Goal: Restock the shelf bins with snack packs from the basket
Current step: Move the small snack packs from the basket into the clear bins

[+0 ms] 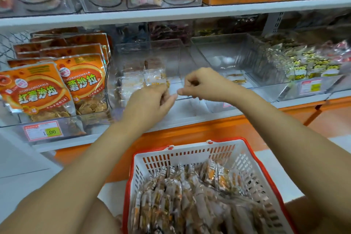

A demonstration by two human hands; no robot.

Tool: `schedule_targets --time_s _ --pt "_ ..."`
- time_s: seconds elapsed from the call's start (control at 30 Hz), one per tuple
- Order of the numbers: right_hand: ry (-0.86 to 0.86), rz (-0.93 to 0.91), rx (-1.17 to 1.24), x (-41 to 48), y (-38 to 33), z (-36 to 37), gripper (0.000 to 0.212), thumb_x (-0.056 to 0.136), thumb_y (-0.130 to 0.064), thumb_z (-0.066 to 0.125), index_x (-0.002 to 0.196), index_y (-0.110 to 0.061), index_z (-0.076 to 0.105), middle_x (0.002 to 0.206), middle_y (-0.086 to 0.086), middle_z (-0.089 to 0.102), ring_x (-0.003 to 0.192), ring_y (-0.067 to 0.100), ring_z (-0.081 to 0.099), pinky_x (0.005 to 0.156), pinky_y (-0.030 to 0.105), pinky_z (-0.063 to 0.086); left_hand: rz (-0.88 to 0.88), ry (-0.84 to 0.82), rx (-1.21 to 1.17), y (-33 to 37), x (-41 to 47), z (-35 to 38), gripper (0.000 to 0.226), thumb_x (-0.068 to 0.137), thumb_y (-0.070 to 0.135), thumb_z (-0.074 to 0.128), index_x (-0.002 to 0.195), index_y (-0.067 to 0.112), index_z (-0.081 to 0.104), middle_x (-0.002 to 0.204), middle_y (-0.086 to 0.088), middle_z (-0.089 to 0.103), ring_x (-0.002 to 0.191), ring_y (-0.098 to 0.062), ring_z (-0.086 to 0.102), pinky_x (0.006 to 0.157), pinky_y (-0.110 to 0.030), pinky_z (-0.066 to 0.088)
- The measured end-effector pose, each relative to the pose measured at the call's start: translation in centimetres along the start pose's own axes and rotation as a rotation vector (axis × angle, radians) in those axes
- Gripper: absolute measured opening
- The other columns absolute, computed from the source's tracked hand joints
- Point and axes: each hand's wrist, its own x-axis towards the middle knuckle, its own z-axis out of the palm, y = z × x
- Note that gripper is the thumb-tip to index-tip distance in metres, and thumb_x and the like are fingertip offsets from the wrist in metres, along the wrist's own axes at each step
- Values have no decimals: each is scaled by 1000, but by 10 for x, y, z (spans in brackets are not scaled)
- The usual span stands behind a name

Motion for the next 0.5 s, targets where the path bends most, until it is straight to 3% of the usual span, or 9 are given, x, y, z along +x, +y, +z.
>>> schedule_targets --time_s 0.07,0.17,0.3,0.37,0.5 --pt "-144 66 32 -28 15 -3 37 85 -44 66 69 -11 60 60 -3 61 54 8 55 55 23 46 57 -114 62 13 -4 9 40 95 45 48 65 18 47 58 2 49 58 -21 49 54 -32 35" --pt "-377 205 121 -53 54 8 32 83 -38 70 71 -10 61 59 -2 61 53 10 55 57 23 45 59 -298 168 21 -9 27 39 96 46 45 68 18 50 60 4 48 64 -18 48 56 -31 33" --pt "-504 388 18 -66 117 57 21 83 -28 72 87 -7 71 88 7 72 72 14 64 72 31 52 24 -400 250 16 -15 42 29 97 45 44 89 21 60 81 3 64 80 -19 60 62 -30 43" --pt "-531 479 -127 -78 144 88 30 81 -24 73 106 -8 69 110 7 69 96 20 64 82 31 48 -7 -411 276 10 -16 45 26 98 40 45 100 20 62 93 2 68 86 -19 62 66 -30 48" --pt "-563 584 -155 -110 188 143 70 78 -14 76 139 -9 42 141 9 47 126 26 47 102 34 41 -41 -402 301 9 -15 48 25 98 35 44 105 19 62 96 1 69 87 -20 62 69 -33 52"
